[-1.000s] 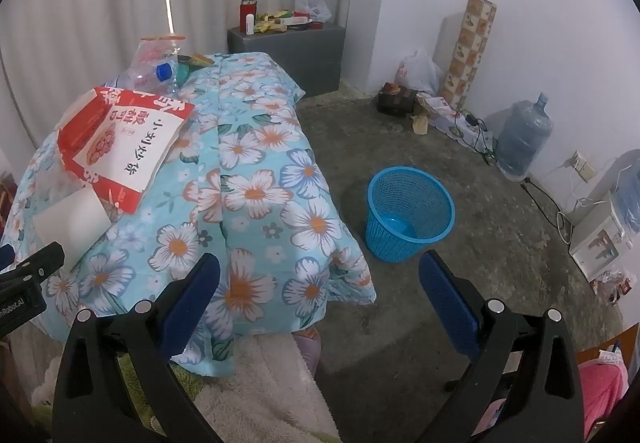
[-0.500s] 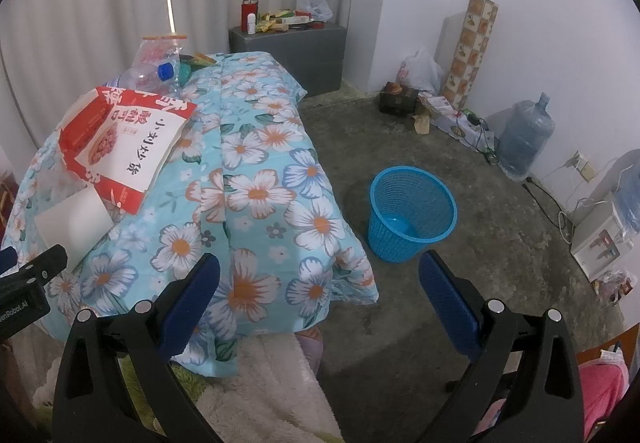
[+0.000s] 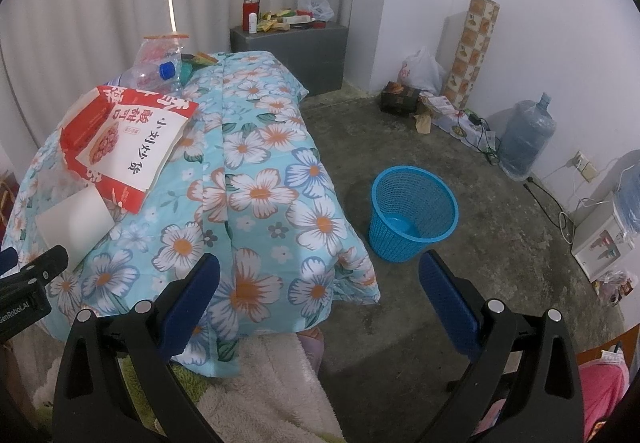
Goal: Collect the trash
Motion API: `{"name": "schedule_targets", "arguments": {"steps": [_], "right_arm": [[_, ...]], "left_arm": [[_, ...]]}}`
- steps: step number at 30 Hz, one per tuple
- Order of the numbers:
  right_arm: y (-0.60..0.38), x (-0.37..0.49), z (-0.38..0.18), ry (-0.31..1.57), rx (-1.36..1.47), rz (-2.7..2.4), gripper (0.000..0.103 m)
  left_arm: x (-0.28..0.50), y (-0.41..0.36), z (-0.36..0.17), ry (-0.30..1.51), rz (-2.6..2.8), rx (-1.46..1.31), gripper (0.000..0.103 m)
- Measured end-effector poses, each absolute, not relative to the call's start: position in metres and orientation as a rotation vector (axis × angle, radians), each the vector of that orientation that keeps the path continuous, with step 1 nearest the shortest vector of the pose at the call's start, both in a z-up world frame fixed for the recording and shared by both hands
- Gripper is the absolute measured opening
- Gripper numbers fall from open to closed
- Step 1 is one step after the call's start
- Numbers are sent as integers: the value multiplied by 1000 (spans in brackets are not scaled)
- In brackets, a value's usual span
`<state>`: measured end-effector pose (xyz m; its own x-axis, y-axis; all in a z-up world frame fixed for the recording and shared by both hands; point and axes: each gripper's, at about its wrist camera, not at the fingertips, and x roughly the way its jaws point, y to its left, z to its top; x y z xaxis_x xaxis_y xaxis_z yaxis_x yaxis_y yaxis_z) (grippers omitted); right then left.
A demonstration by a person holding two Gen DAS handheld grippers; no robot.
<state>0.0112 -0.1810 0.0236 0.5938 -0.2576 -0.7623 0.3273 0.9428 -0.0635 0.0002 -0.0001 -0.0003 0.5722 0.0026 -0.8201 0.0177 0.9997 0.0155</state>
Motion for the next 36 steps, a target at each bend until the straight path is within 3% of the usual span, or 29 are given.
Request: {"name": "schedule_targets", "arguments": {"steps": [36], "right_arm": [[-186, 9, 22, 873, 93, -337, 97]], "left_arm": [[1, -2, 2, 963, -7, 23, 94]]}}
